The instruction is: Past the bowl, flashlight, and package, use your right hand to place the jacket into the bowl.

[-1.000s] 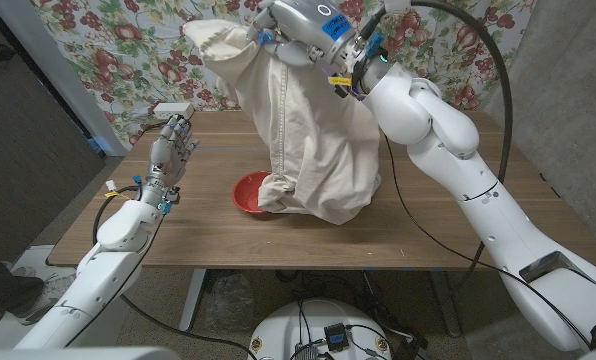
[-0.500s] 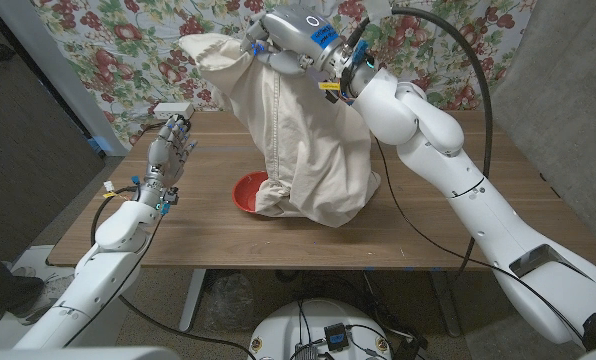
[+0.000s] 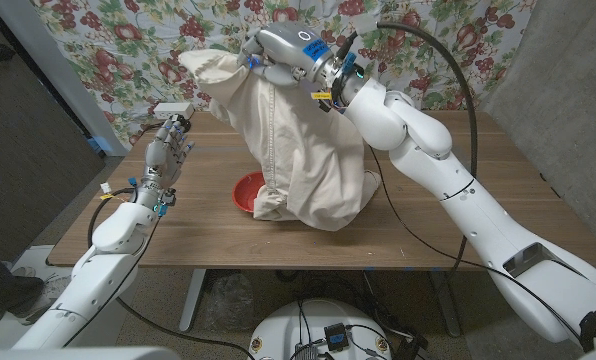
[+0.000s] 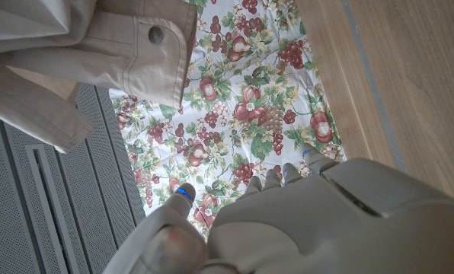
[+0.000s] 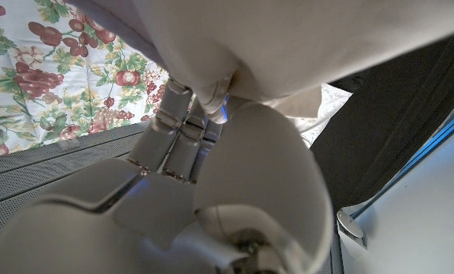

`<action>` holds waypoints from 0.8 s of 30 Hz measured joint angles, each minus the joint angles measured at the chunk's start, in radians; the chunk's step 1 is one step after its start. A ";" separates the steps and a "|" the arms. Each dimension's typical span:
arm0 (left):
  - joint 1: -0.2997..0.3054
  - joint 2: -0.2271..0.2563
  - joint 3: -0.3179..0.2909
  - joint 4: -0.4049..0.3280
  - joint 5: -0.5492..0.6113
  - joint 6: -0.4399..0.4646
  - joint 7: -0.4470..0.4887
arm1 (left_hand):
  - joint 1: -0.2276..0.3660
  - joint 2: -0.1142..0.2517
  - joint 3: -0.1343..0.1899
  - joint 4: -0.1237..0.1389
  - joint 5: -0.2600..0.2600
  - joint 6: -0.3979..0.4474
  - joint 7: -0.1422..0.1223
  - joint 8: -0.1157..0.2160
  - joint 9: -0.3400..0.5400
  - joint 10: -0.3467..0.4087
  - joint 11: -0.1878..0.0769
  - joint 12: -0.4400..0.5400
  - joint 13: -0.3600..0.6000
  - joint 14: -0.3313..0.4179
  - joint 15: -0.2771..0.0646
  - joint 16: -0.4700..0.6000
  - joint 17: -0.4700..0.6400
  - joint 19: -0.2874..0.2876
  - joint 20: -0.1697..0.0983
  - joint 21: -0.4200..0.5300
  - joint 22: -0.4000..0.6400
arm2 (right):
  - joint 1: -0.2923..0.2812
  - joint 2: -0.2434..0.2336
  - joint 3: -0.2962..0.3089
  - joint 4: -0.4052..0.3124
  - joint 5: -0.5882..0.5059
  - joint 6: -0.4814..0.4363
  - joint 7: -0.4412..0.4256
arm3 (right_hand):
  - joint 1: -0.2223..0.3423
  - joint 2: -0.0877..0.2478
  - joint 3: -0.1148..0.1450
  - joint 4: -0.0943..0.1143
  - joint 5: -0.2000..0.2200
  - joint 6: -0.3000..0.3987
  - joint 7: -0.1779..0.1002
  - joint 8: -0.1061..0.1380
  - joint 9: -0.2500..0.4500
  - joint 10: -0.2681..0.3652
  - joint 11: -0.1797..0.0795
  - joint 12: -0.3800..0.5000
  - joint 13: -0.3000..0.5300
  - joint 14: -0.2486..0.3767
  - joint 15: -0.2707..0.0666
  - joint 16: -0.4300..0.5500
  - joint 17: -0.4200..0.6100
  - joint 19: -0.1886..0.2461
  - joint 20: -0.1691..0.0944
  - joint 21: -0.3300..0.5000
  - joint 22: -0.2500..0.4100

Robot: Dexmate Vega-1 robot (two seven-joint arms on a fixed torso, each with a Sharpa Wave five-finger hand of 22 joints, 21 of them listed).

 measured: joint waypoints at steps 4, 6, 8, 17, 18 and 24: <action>0.001 0.000 -0.001 0.000 0.000 0.000 0.000 | 0.000 0.000 0.000 0.000 0.000 0.000 0.000 0.000 0.000 0.000 0.000 0.000 0.000 0.000 0.000 0.000 0.000 0.000 0.000 0.000 0.000 | 0.000 0.002 -0.008 0.010 0.000 0.003 -0.004 | 0.000 0.000 0.000 0.000 0.000 0.000 0.000 0.000 0.000 0.000 0.000 0.000 0.000 0.000 0.000 0.000 0.005 0.000 0.000 0.008 -0.004; 0.002 0.000 -0.003 -0.001 0.000 0.000 0.000 | 0.000 0.000 0.000 0.000 0.000 0.000 0.000 0.000 0.000 0.000 0.000 0.000 0.000 0.000 0.000 0.000 0.000 0.000 0.000 0.000 0.000 | 0.000 0.003 -0.012 0.015 -0.001 0.004 -0.007 | 0.000 0.000 0.000 0.000 0.000 0.000 0.000 0.000 0.001 0.000 0.000 0.000 0.000 0.000 0.000 0.000 0.005 -0.003 0.003 0.008 -0.004; 0.002 0.000 -0.003 -0.001 -0.001 -0.001 0.000 | 0.000 0.000 0.000 0.000 0.000 0.000 0.000 0.000 0.000 0.000 0.000 0.000 0.000 0.000 0.000 0.000 0.000 0.000 0.000 0.000 0.000 | -0.001 0.003 -0.015 0.020 -0.001 0.004 -0.007 | 0.000 0.000 -0.003 0.003 0.000 0.000 0.000 0.000 0.003 0.000 0.000 0.000 0.000 0.000 0.000 0.000 0.005 -0.005 0.005 0.008 -0.004; 0.005 0.000 -0.007 0.001 -0.002 -0.001 0.000 | 0.000 0.000 0.000 0.000 0.000 0.000 0.000 0.000 0.000 0.000 0.000 0.000 0.000 0.000 0.000 0.000 0.000 0.000 0.000 0.000 0.000 | -0.007 0.004 -0.031 0.041 -0.003 0.009 -0.020 | 0.000 0.000 -0.005 0.003 -0.001 0.000 0.000 0.000 0.006 0.006 -0.005 -0.004 0.000 0.020 -0.019 -0.008 0.004 -0.068 -0.011 0.015 -0.008; 0.005 -0.001 -0.007 0.002 -0.002 -0.002 -0.001 | 0.000 0.000 0.000 0.000 0.000 0.000 0.000 0.000 0.000 0.000 0.000 0.000 0.000 0.000 0.000 0.000 0.000 0.000 0.000 0.000 0.000 | -0.007 0.004 -0.032 0.043 -0.004 0.010 -0.022 | 0.000 0.000 -0.006 0.003 -0.001 0.000 0.000 0.000 0.006 0.006 -0.005 -0.004 0.000 0.020 -0.019 -0.008 0.005 -0.068 -0.011 0.015 -0.009; 0.005 -0.001 -0.007 0.005 -0.002 -0.002 -0.003 | 0.000 0.000 0.000 0.000 0.000 0.000 0.000 0.000 0.000 0.000 0.000 0.000 0.000 0.000 0.000 0.000 0.000 0.000 0.000 0.000 0.000 | -0.010 0.004 -0.038 0.052 -0.004 0.010 -0.022 | 0.000 0.000 -0.006 0.003 0.001 0.000 0.000 0.000 0.006 0.005 -0.005 0.001 0.000 0.020 -0.019 -0.009 0.010 -0.068 -0.011 0.015 -0.009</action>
